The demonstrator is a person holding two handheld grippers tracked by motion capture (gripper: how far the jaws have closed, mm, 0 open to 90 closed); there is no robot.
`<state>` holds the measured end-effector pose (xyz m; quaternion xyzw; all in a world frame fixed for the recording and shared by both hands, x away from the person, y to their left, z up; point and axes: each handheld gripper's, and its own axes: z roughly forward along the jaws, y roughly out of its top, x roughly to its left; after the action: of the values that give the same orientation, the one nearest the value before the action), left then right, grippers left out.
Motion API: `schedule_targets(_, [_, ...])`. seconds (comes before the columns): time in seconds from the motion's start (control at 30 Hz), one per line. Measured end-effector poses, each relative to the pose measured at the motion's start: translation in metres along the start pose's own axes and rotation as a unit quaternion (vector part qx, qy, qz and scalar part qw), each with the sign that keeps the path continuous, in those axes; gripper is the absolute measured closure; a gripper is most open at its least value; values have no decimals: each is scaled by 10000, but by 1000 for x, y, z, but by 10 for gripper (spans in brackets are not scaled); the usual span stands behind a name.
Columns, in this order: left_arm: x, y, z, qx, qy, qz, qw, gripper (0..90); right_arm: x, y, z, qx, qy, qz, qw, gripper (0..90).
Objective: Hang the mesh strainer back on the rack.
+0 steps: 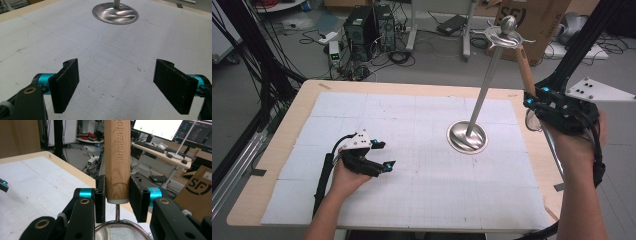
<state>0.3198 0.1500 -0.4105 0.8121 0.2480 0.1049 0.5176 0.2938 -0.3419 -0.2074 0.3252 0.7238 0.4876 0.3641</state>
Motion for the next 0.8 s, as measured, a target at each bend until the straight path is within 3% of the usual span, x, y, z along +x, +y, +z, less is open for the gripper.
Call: schedule_targets(0.8, [1,1,-2,-18,0,32,10000,213,6,-2,39,234,7,273,9994,681])
